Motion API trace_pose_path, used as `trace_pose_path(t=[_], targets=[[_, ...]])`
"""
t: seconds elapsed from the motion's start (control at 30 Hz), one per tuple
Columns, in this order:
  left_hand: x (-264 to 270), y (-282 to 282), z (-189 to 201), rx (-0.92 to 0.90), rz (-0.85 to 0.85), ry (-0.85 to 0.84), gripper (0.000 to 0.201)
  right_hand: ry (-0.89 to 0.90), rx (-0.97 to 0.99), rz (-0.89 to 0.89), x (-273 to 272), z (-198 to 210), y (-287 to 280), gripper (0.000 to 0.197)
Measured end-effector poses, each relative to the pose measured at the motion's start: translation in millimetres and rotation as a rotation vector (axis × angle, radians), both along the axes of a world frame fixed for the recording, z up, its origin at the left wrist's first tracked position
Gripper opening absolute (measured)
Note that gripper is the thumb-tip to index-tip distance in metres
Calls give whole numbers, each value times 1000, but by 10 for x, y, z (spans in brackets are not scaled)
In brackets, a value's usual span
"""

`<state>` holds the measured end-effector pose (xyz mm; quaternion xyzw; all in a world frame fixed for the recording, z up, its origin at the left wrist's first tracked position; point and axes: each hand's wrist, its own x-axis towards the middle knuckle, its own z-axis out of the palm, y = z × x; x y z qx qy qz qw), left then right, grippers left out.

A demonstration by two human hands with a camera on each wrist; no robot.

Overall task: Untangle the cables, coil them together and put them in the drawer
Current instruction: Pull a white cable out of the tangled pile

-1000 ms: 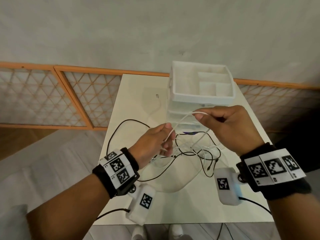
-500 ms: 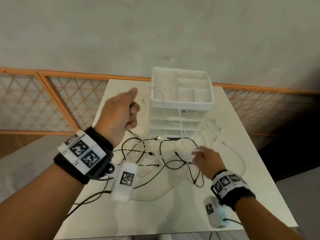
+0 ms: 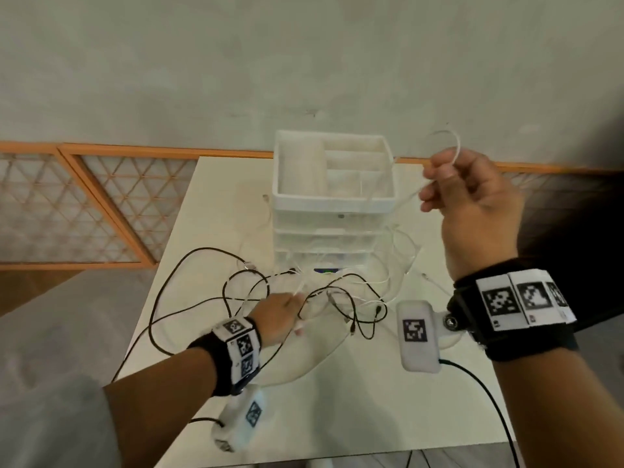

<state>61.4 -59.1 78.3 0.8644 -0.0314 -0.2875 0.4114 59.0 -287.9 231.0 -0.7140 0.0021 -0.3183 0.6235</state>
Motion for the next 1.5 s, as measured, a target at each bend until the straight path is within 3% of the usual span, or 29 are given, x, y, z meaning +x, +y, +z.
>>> trace_pose_path(t=[0.13, 0.23, 0.4, 0.5, 0.63, 0.87, 1.1, 1.13, 1.2, 1.27, 1.33, 1.4, 1.43, 1.5], targets=[[-67, 326, -233, 75, 9, 90, 47, 141, -245, -224, 123, -266, -290, 35], [1, 363, -127, -94, 163, 83, 38, 305, -398, -249, 219, -493, -436, 24], [151, 408, 189, -284, 354, 29, 33, 288, -435, -343, 510, -391, -624, 24], [223, 501, 311, -357, 415, -32, 39, 283, -443, -307, 676, -326, -725, 25], [227, 493, 529, -437, 373, -144, 53, 354, -425, -294, 739, -432, -796, 30], [254, 385, 652, -350, 270, -360, 37, 384, -437, -169, 430, -1074, -829, 52], [298, 224, 709, -394, 283, -319, 28, 346, -448, -80, 531, -899, -855, 80], [288, 196, 711, -389, 277, -329, 28, 396, -467, -49, 521, -888, -853, 86], [268, 159, 719, -365, 263, -361, 27, 673, -620, 28, 428, -916, -815, 91], [256, 150, 752, -340, 252, -377, 28, 912, -768, 37, 299, -931, -751, 84], [241, 140, 814, -311, 189, -390, 28, 805, -661, 66, 175, -851, -575, 82], [185, 58, 937, -252, 42, -427, 29, 586, -471, 270, 37, -672, -253, 82], [139, -17, 1029, -233, -44, -454, 30, 526, -433, 404, -16, -599, -72, 74], [51, -169, 1217, -270, -166, -499, 36, 498, -547, 550, -81, -540, 248, 30]])
